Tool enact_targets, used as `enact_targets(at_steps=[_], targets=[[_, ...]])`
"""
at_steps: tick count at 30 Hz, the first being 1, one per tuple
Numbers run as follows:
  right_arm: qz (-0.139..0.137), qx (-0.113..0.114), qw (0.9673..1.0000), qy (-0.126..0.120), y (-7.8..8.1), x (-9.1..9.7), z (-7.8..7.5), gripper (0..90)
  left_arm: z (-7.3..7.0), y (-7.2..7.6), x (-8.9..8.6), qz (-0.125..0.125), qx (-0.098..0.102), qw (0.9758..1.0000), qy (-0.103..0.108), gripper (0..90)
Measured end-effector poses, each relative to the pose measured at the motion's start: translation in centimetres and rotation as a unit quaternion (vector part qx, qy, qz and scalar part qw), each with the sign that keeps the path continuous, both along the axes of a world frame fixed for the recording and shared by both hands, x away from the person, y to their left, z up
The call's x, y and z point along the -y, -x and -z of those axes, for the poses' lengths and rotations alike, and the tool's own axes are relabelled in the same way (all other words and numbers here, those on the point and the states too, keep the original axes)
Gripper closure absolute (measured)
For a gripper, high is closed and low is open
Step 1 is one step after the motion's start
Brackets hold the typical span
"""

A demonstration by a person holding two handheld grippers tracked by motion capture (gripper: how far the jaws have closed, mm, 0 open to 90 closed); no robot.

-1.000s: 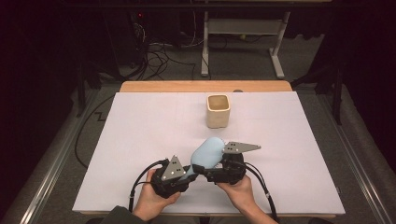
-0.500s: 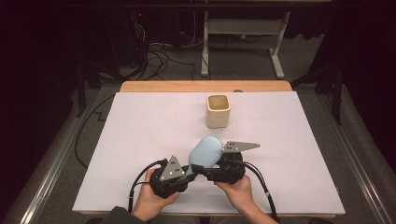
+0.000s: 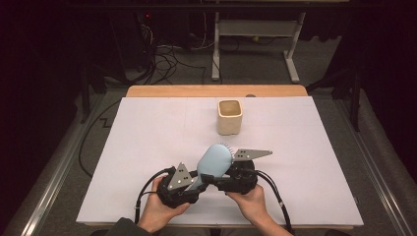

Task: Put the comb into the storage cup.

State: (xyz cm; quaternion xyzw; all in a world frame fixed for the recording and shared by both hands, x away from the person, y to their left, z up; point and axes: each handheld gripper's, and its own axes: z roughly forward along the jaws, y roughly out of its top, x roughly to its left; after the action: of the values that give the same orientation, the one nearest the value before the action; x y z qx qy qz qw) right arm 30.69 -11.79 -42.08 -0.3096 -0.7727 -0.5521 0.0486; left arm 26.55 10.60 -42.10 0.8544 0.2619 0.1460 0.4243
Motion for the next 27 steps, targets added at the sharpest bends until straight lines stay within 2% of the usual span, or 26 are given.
enact_targets(at_steps=[7,14,27], targets=[[0.004,0.002,1.0000,0.002,-0.1,0.3,-0.1,55.3,0.0,-0.5,-0.8,0.006,-0.018,0.9994,0.030,28.2],[0.008,0.004,0.9999,0.005,-0.2,0.6,-0.2,55.3,-0.1,-0.5,-1.5,0.017,-0.021,0.9982,0.054,22.9],[0.014,0.007,0.9998,0.013,-0.3,1.4,-0.7,55.3,0.4,-0.6,-2.9,-0.005,-0.023,0.9982,0.055,21.7]])
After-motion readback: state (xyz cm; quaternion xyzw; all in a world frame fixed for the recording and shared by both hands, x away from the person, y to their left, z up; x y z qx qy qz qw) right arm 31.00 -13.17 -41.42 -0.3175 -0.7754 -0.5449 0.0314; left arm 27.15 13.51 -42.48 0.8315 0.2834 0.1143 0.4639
